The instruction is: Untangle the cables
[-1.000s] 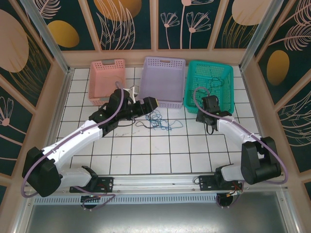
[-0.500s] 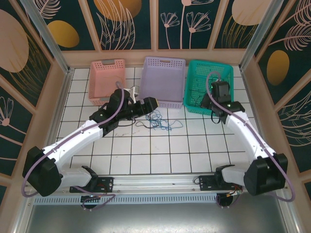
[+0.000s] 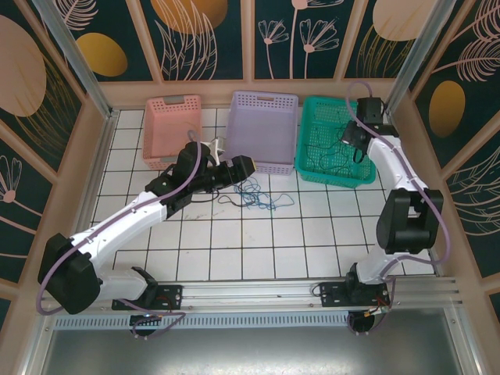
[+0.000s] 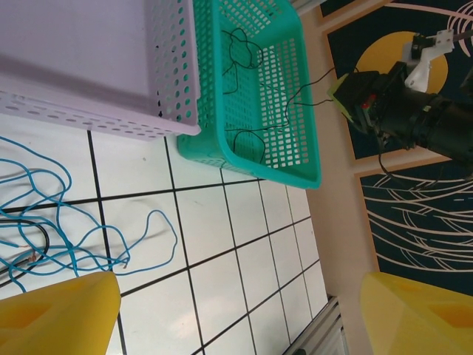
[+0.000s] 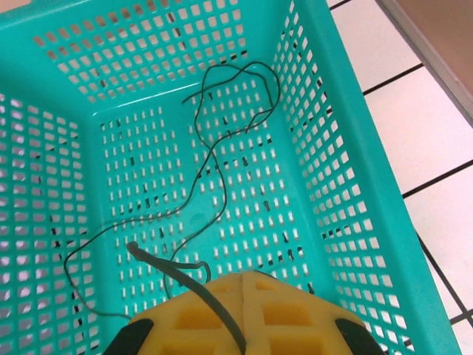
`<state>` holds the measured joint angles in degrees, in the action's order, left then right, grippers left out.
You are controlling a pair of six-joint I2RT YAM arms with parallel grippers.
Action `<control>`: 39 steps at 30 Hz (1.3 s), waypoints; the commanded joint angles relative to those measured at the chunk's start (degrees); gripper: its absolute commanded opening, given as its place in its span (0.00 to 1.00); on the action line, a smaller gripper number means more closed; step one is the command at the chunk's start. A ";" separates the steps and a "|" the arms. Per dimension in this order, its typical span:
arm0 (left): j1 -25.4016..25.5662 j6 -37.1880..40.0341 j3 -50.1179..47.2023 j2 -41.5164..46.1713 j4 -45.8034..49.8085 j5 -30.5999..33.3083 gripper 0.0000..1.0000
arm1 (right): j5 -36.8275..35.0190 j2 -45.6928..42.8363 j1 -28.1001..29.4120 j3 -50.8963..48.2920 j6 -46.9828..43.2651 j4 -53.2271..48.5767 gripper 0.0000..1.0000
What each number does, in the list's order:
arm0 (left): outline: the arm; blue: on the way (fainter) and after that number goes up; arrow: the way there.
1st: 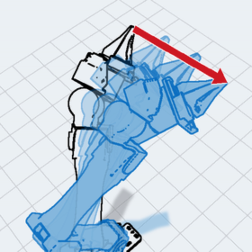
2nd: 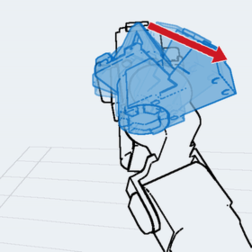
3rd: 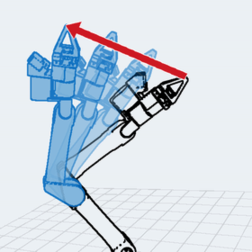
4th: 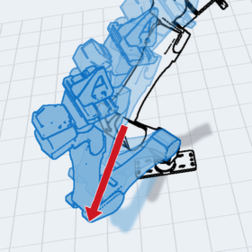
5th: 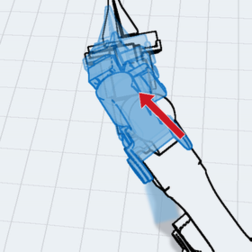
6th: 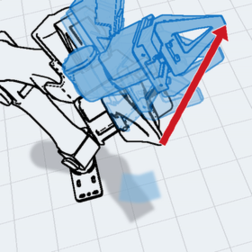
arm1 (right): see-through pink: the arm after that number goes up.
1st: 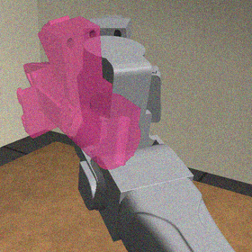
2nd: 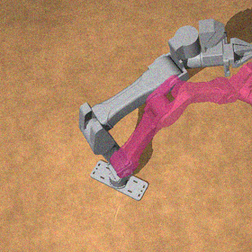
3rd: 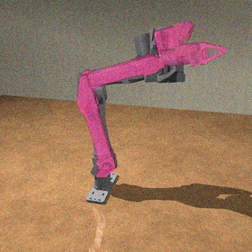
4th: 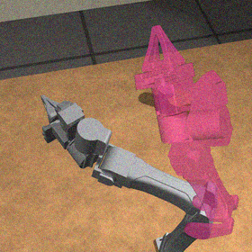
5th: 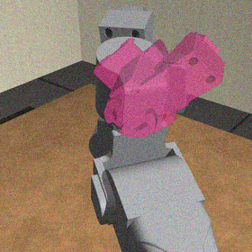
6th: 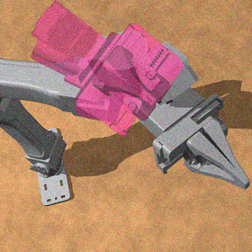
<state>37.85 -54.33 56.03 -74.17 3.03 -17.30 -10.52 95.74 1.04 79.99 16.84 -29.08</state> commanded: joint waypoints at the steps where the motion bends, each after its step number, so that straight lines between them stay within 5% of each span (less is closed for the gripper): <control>1: 0.26 -0.48 0.04 2.09 0.19 1.91 0.84 | -2.59 1.70 -0.47 -1.44 2.06 -4.46 0.05; 4: 0.25 -0.73 0.04 2.83 4.34 4.72 0.84 | -3.50 -3.33 0.84 -5.86 3.33 -2.73 0.41; 7: 0.30 -2.60 -3.34 3.70 8.26 7.96 0.84 | -4.34 -10.14 3.18 -8.12 3.52 -2.18 0.52; 14: -1.03 -9.15 -11.69 1.84 12.89 8.95 0.81 | -1.89 -22.87 16.05 -11.15 6.21 -6.43 0.51; 21: -6.64 -12.52 -18.17 -0.63 4.38 4.77 0.74 | 16.71 -18.26 33.63 -20.04 4.24 2.90 0.47; 34: -7.54 -10.69 -9.24 -15.39 2.47 6.87 0.70 | 11.80 8.57 38.85 -7.10 -13.34 -2.07 0.52; 39: -7.57 -11.32 -7.18 -18.22 1.19 6.66 0.67 | 11.11 11.00 38.95 -7.42 -13.12 -1.96 0.40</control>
<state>30.63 -65.23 46.85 -90.89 5.74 -11.46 1.52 105.86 39.66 72.07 5.76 -29.23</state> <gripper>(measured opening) 0.677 0.411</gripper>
